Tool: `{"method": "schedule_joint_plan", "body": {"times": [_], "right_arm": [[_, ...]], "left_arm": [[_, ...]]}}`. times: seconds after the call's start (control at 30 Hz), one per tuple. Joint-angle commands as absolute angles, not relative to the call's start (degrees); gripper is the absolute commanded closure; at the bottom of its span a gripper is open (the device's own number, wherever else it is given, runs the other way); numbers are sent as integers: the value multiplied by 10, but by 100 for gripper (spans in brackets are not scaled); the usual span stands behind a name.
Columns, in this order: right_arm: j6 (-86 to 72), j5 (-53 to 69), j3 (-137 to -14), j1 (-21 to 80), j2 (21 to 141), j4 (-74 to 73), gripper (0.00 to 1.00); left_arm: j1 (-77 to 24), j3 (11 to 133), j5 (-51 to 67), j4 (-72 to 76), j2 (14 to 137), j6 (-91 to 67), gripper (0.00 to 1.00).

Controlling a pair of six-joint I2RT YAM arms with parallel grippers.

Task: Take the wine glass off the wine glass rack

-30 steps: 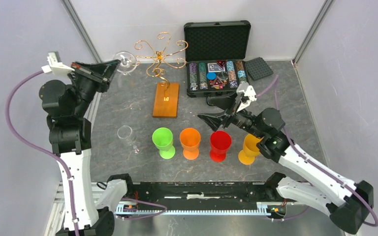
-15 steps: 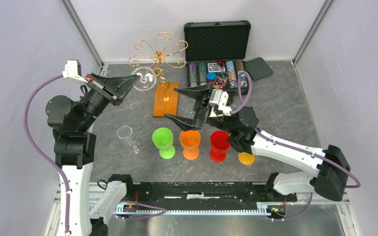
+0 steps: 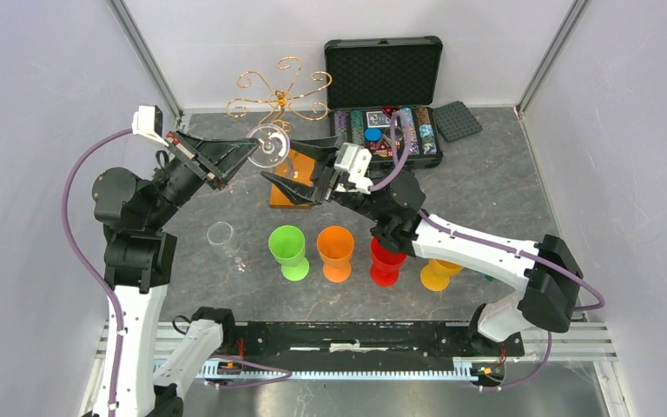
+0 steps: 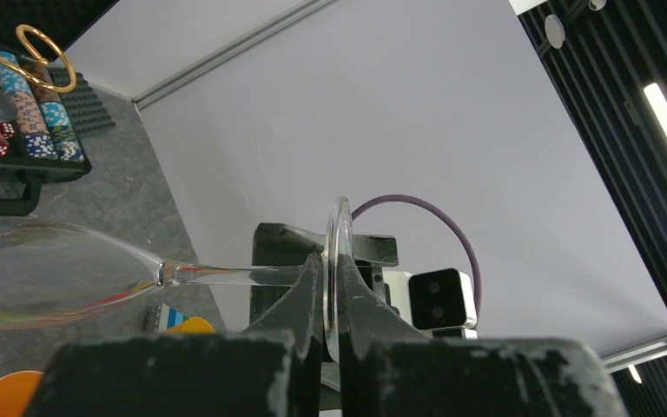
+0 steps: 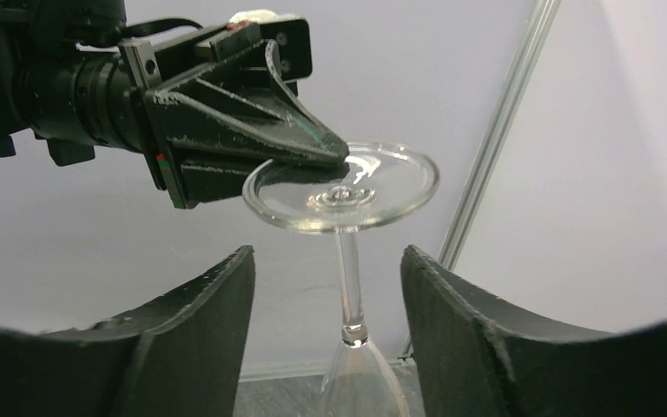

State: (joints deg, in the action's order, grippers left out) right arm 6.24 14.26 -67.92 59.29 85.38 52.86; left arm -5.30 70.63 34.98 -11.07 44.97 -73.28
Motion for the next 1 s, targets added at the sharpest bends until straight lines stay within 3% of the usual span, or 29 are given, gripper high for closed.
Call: {"method": "schedule_joint_plan", "body": {"times": [0.0, 0.27, 0.4, 0.47, 0.6, 0.63, 0.77, 0.97], "right_arm": [[83, 115, -712, 599, 869, 509, 37], [64, 96, -783, 598, 906, 476, 58], [53, 74, -779, 599, 906, 500, 88], [45, 60, -764, 599, 895, 525, 100], [27, 16, -731, 599, 870, 577, 100], [22, 6, -721, 599, 862, 592, 100], [4, -49, -682, 599, 829, 642, 100], [-44, -159, -596, 598, 763, 741, 100]], "left_arm": [[-59, 711, 370, -60, 439, -757, 98], [-60, 716, 381, -47, 437, -769, 98], [-60, 721, 382, -44, 438, -768, 97], [-60, 722, 375, -43, 434, -759, 83], [-60, 725, 342, -65, 424, -724, 40], [-60, 725, 336, -73, 424, -717, 34], [-60, 710, 336, -75, 427, -702, 15], [-60, 673, 340, -59, 427, -664, 1]]}}
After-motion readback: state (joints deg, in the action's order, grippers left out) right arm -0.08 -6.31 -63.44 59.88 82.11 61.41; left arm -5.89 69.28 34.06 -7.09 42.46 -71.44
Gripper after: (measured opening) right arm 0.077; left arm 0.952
